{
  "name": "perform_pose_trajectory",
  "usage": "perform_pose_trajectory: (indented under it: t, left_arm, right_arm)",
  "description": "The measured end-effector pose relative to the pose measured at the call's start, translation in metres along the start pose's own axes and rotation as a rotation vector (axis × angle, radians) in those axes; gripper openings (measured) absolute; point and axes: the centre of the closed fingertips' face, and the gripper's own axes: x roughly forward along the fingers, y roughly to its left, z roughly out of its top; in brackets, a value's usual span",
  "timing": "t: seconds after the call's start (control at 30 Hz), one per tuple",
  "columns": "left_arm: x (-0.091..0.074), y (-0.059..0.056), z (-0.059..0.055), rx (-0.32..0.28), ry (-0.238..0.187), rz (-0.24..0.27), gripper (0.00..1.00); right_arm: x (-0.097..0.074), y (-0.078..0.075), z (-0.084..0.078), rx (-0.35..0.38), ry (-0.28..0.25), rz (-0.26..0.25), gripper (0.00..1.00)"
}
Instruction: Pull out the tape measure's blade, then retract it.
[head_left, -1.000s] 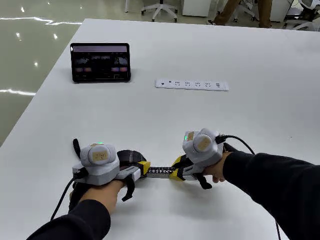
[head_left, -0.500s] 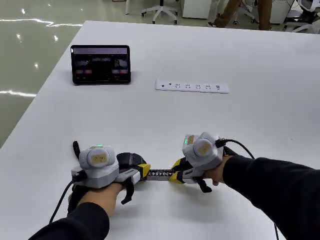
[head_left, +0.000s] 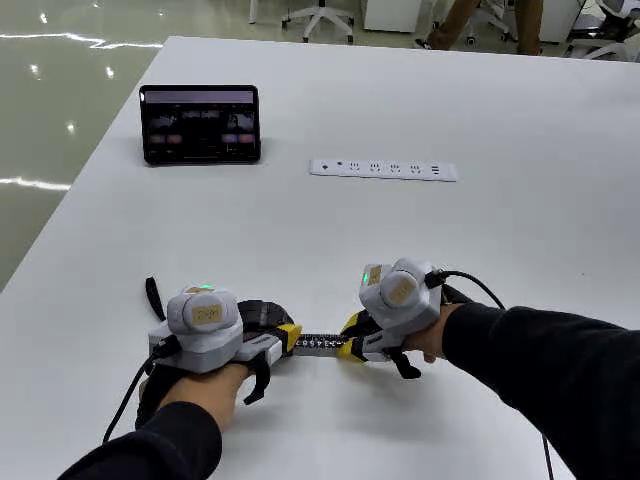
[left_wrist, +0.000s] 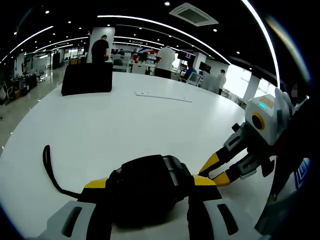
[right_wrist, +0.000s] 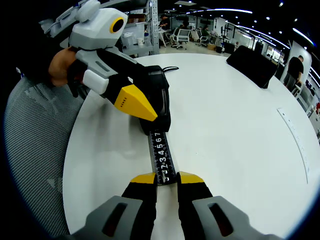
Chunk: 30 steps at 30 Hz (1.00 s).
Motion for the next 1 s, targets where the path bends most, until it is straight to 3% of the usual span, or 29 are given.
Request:
perform_pose_trajectory:
  t: [0.5, 0.73, 1.0]
  left_arm:
    - [0.0, 0.0, 0.001, 0.004, 0.0, -0.035, 0.57]
    - [-0.001, 0.004, 0.002, -0.067, -0.001, -0.046, 0.56]
    - [-0.001, 0.003, 0.002, -0.059, 0.004, -0.053, 0.56]
  right_arm:
    - [0.006, 0.002, 0.008, 0.002, -0.023, 0.012, 0.11]
    - [0.009, -0.001, 0.012, 0.041, -0.05, 0.024, 0.1]
    - [0.013, 0.0, 0.016, 0.034, -0.041, 0.038, 0.11]
